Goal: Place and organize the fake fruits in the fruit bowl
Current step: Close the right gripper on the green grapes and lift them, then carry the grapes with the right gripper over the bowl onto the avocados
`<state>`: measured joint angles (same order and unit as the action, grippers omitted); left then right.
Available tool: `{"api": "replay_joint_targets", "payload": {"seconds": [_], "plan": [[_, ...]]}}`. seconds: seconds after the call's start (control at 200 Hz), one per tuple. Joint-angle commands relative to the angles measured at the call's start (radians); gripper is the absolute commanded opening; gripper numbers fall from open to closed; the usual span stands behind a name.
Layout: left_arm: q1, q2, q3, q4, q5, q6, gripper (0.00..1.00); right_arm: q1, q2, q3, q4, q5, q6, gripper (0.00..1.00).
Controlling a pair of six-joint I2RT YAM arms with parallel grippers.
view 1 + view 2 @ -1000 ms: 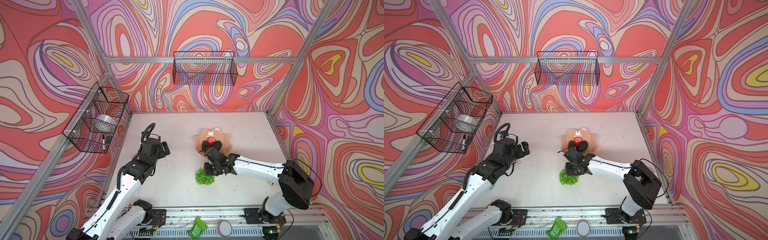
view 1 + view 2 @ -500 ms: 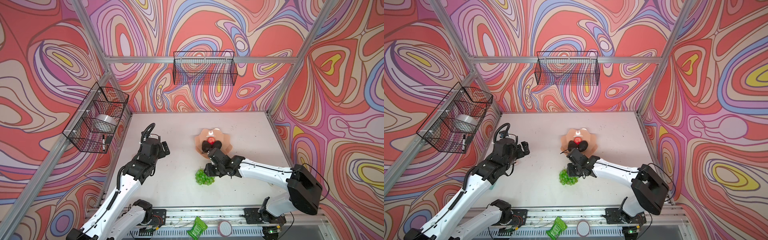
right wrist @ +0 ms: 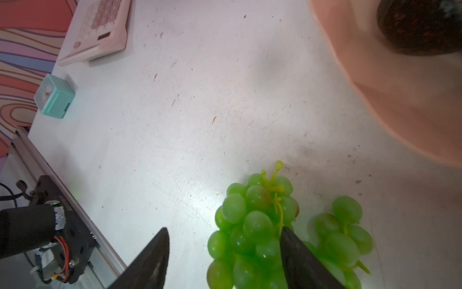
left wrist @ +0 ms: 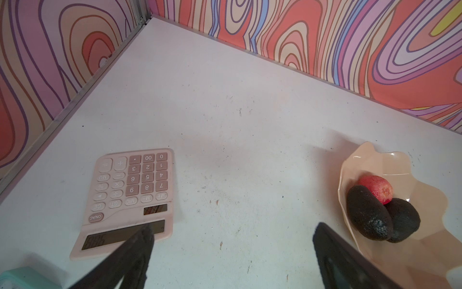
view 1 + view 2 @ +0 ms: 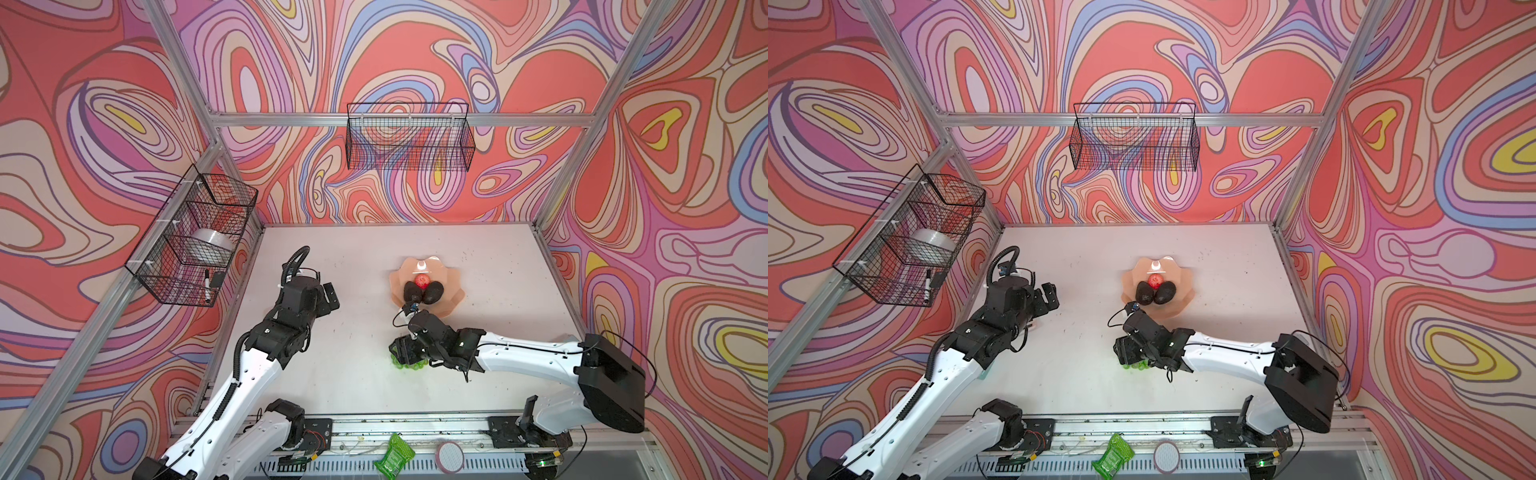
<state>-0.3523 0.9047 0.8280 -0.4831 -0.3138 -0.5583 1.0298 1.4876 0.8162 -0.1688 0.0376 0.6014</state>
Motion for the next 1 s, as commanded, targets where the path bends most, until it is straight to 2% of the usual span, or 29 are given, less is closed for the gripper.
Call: {"api": "replay_joint_targets", "payload": {"seconds": [0.0, 0.225, 0.34, 0.396, 0.571, 0.841, 0.996], "plan": [[0.01, -0.009, -0.004, -0.024, -0.002, -0.014, 1.0, 0.022, 0.04, -0.032, 0.08, 0.078, -0.054, 0.73], [0.012, -0.01, -0.006, -0.025, -0.004, -0.013, 1.0, 0.025, 0.128, -0.024, 0.103, 0.123, -0.081, 0.72], [0.013, -0.016, -0.006, -0.031, -0.007, -0.012, 1.0, 0.025, 0.163, -0.005, 0.095, 0.141, -0.081, 0.66], [0.015, -0.018, -0.007, -0.031, -0.008, -0.012, 1.0, 0.025, 0.171, -0.002, 0.095, 0.147, -0.078, 0.62], [0.016, -0.021, -0.007, -0.031, -0.009, -0.01, 1.0, 0.024, 0.174, -0.001, 0.091, 0.177, -0.067, 0.37], [0.018, -0.02, -0.004, -0.031, -0.007, -0.008, 1.0, 0.023, 0.118, -0.002, 0.093, 0.192, -0.048, 0.19], [0.018, -0.021, -0.001, -0.03, -0.008, -0.006, 1.0, 0.023, 0.067, 0.034, 0.085, 0.173, -0.044, 0.12]]}}
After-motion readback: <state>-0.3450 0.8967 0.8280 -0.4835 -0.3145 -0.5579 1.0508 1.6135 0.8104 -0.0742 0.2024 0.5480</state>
